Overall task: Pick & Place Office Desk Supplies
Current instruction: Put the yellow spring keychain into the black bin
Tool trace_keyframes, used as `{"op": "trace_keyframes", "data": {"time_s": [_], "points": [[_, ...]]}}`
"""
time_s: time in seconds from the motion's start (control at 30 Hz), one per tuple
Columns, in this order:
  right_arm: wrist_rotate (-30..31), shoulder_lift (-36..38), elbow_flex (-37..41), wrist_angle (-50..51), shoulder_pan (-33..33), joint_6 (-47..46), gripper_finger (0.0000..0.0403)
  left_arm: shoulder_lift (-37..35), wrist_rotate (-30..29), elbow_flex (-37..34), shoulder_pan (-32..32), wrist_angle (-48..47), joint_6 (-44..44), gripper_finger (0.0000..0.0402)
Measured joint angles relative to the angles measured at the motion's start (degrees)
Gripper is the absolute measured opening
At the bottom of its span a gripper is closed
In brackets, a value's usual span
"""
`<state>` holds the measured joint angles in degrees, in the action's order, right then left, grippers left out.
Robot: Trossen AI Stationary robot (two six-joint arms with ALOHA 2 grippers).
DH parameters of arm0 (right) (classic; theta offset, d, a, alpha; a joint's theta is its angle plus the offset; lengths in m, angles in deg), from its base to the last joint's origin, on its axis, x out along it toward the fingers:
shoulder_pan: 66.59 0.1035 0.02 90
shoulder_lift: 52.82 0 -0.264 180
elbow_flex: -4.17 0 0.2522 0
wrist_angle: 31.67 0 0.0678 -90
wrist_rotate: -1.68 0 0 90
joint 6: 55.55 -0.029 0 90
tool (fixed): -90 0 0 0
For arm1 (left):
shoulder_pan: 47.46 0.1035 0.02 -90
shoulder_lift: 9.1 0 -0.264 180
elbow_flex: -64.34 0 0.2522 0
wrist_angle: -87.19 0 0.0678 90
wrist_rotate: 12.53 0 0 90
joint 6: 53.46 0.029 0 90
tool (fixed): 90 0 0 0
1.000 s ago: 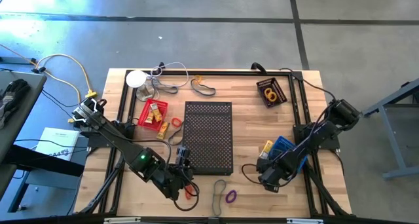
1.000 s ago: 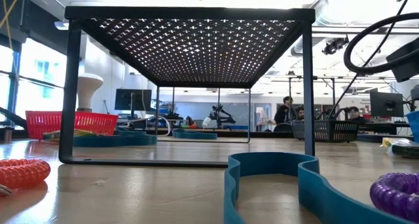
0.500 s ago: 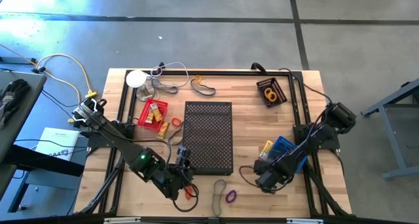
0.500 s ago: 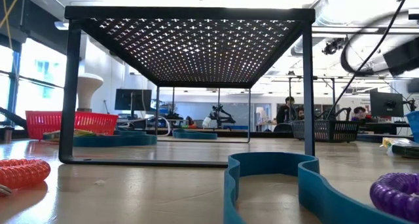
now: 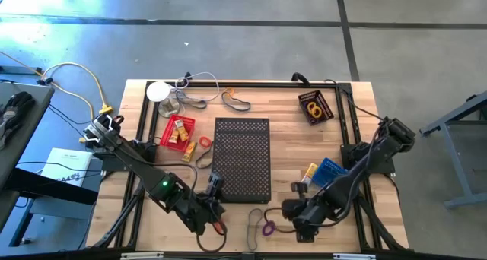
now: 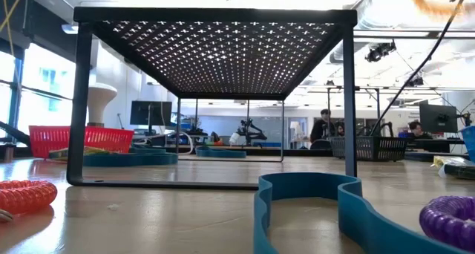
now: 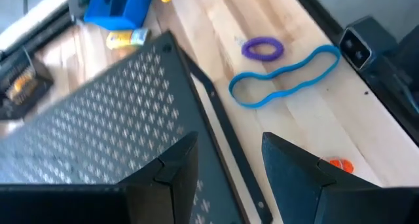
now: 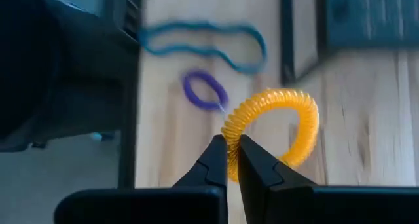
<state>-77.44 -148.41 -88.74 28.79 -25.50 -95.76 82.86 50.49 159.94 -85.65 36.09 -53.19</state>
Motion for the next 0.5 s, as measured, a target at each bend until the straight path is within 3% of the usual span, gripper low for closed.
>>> {"op": "trace_keyframes", "data": {"time_s": [0.3,0.5], "points": [[0.85,-0.02,-1.89,-18.94,-1.58,25.62,0.0005,3.97,0.63,0.00,0.27,9.16,13.18,0.0159],[-0.72,-0.88,-1.91,-22.41,-3.52,31.28,0.0005,5.46,-1.78,0.00,0.03,11.89,17.50,0.0159]]}}
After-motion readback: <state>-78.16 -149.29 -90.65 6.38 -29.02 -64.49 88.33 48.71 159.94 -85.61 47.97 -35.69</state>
